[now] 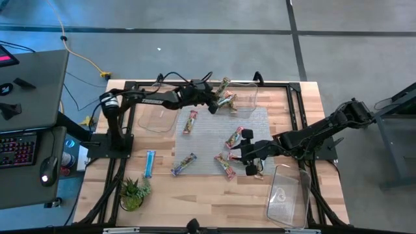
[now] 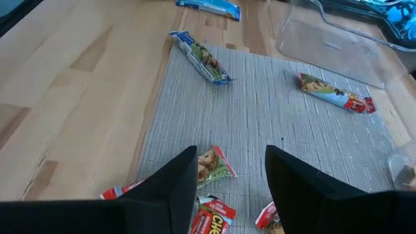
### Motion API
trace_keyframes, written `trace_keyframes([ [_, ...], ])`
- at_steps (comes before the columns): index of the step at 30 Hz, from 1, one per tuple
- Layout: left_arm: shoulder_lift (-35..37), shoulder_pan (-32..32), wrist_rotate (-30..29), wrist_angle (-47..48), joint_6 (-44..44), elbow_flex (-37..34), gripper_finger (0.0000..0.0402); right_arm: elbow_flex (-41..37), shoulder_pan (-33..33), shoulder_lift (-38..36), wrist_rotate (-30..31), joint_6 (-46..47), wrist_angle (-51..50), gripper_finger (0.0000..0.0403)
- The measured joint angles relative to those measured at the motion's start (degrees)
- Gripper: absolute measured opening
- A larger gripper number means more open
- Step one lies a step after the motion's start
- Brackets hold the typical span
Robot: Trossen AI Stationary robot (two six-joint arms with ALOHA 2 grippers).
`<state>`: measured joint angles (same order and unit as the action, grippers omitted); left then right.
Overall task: Pick and place Granola Bars by type
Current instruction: Put the yellow granola bar into the top right transparent bin
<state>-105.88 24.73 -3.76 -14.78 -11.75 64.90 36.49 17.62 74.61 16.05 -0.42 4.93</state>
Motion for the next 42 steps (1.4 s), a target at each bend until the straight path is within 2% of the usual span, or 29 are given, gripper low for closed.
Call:
trace_keyframes([
  [8, -2.80, 0.77, 0.17, -1.36, 0.42, 0.31, 0.0117, 0.00, 0.00, 0.00, -0.06, 0.02, 0.04, 0.0165],
  [12, -2.90, 0.73, 0.22, -1.97, 3.93, 0.18, 0.0123, 0.00, 0.00, 0.00, -0.06, 0.02, 0.06, 0.0164],
  [21, -3.20, 0.77, -0.82, -0.79, 5.55, 2.79, 0.0198, 0.02, 0.00, 0.00, -0.24, 0.01, 0.16, 0.0163],
  [25, -3.20, 0.77, -0.61, -0.99, 5.78, 5.72, 0.0214, 0.07, -0.02, 0.00, -1.17, -0.23, 2.74, 0.0165],
  [31, -2.46, 0.77, 6.59, -0.22, 7.06, 12.82, 0.0216, 0.09, -0.02, -0.02, -1.22, 0.01, 5.68, 0.0154],
  [34, -0.88, 0.75, 8.96, 5.29, 7.31, 17.40, 0.0216, 0.09, 0.00, -0.02, -1.05, -1.21, 2.85, 0.0146],
  [37, 0.56, 0.77, 9.22, 13.87, 9.62, 21.73, 0.0216, 1.34, -0.01, 0.00, 0.21, -6.22, -4.03, 0.0140],
  [42, 1.66, 0.77, 8.94, 25.03, 11.53, 26.79, 0.0216, 8.97, -0.04, 0.02, 0.16, -10.86, -18.05, 0.0138],
])
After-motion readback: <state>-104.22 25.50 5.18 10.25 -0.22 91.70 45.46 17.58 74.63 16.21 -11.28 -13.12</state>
